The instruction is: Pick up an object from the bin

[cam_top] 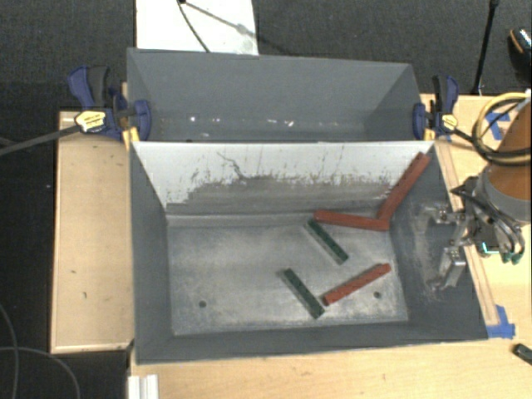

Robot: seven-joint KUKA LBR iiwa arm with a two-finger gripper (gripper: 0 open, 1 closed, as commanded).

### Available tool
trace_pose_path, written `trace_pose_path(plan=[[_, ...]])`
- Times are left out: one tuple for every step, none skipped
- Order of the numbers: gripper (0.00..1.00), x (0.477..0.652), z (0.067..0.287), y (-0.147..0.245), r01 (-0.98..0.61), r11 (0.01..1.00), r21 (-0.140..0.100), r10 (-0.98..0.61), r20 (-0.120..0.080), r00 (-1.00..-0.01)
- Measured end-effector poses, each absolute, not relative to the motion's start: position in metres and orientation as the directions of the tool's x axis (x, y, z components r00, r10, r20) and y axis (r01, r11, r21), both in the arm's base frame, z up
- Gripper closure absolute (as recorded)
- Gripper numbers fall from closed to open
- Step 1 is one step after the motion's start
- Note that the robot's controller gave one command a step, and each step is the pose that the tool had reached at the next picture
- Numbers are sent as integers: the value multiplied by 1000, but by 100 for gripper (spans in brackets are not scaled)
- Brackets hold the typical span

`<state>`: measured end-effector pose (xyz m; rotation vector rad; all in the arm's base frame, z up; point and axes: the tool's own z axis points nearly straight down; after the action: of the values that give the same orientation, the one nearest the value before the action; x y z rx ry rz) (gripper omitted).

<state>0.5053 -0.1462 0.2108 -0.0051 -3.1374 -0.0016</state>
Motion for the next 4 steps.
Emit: trace_pose_path(plan=[[0,490,69,-68,-233,972,0,-233,-5,-972],[0,493,101,-69,-356,934,-2,-356,-5,-934],[0,489,105,-58,-404,915,0,-404,-2,-915],[0,481,71,-60,-414,910,-5,-414,-10,-910]])
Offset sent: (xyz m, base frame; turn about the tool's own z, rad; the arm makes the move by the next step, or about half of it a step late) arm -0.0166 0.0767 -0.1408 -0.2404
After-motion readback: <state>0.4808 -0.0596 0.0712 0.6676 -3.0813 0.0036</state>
